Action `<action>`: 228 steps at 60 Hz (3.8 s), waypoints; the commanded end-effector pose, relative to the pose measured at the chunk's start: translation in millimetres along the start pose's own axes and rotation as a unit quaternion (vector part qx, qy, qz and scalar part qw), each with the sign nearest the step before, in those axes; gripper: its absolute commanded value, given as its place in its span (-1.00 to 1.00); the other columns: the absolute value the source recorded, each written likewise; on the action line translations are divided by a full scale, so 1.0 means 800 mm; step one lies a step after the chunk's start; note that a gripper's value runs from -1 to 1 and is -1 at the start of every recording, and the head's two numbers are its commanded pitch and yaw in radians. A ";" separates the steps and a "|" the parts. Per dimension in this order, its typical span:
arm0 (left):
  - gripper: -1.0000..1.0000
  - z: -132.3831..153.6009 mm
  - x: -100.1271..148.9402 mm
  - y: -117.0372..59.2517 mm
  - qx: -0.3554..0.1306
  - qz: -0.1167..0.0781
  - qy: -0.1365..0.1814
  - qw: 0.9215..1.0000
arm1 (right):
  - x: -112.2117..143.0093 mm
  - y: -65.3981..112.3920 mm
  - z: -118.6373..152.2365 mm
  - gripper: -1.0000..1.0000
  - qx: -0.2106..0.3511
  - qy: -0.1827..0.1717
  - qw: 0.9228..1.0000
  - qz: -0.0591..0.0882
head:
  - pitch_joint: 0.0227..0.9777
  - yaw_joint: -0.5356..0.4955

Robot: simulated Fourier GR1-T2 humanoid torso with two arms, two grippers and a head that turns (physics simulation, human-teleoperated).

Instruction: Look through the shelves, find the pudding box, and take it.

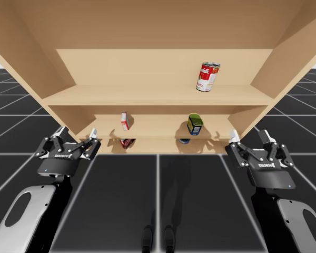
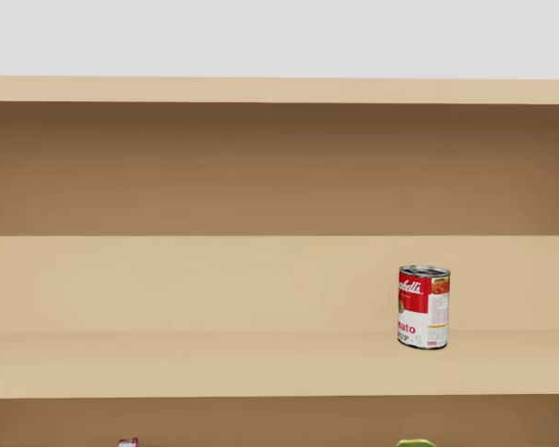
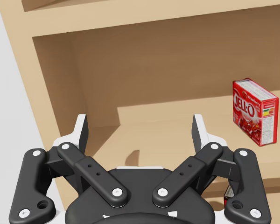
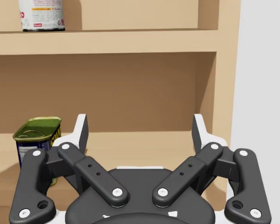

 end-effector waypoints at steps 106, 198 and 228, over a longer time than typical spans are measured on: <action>-1.00 0.050 0.030 -0.040 -0.061 0.024 0.049 0.997 | -0.018 0.007 -0.001 -1.00 0.002 0.033 0.998 0.051 | 0.45 0.45; -1.00 -0.067 -0.113 -0.082 -0.158 0.070 0.211 0.962 | -0.022 -0.002 -0.003 -1.00 -0.001 0.032 0.998 0.049 | 0.43 0.46; -1.00 -0.099 -0.132 -0.096 -0.166 0.076 0.238 0.954 | -0.021 -0.003 -0.003 -1.00 -0.001 0.032 0.998 0.049 | 0.42 0.44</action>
